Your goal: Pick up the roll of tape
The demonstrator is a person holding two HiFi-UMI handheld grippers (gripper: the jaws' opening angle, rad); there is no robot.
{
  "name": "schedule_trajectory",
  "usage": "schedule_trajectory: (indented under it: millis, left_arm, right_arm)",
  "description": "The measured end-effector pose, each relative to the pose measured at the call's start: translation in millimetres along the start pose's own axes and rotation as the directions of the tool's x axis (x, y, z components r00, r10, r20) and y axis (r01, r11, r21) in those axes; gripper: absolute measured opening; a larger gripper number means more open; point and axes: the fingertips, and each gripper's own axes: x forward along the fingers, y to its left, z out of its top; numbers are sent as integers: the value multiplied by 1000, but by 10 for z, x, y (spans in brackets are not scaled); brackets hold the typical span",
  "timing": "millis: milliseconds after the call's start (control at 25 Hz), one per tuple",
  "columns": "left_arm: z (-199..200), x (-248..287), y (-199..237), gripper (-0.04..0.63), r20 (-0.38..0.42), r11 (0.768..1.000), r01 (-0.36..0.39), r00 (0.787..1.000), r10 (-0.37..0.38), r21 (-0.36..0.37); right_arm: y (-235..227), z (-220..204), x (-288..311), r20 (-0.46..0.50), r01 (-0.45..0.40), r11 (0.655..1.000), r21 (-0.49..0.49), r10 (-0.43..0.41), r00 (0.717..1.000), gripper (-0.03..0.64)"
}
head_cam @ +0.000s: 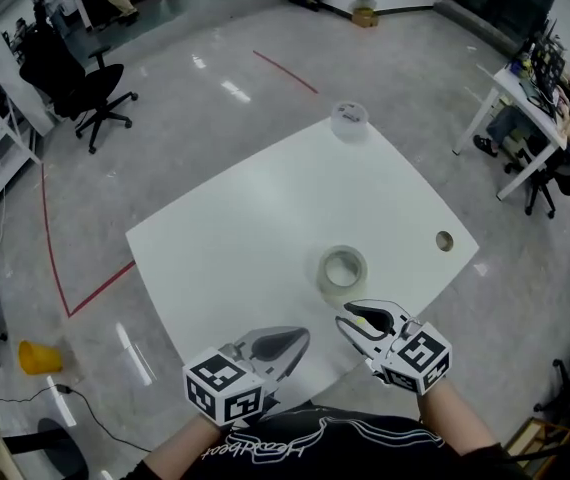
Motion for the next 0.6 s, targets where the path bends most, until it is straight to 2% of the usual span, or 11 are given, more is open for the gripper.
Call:
schedule_trajectory:
  millis: [40, 280, 440, 600]
  left_arm:
    - [3, 9, 26, 3, 0, 1000, 2, 1000, -2, -4]
    - [22, 18, 214, 3, -4, 999, 0, 1000, 0, -37]
    - [57, 7, 349, 3, 8, 998, -6, 1000, 7, -70]
    - [25, 25, 429, 3, 7, 995, -5, 1000, 6, -95]
  right_arm:
    - [-26, -40, 60, -15, -10, 1000, -13, 10, 1000, 112]
    - [-320, -256, 408, -158, 26, 990, -138, -48, 986, 140]
    - [-471, -486, 606, -296, 22, 961, -275, -106, 949, 141]
    - [-577, -603, 716, -366, 25, 935, -353, -163, 916, 141]
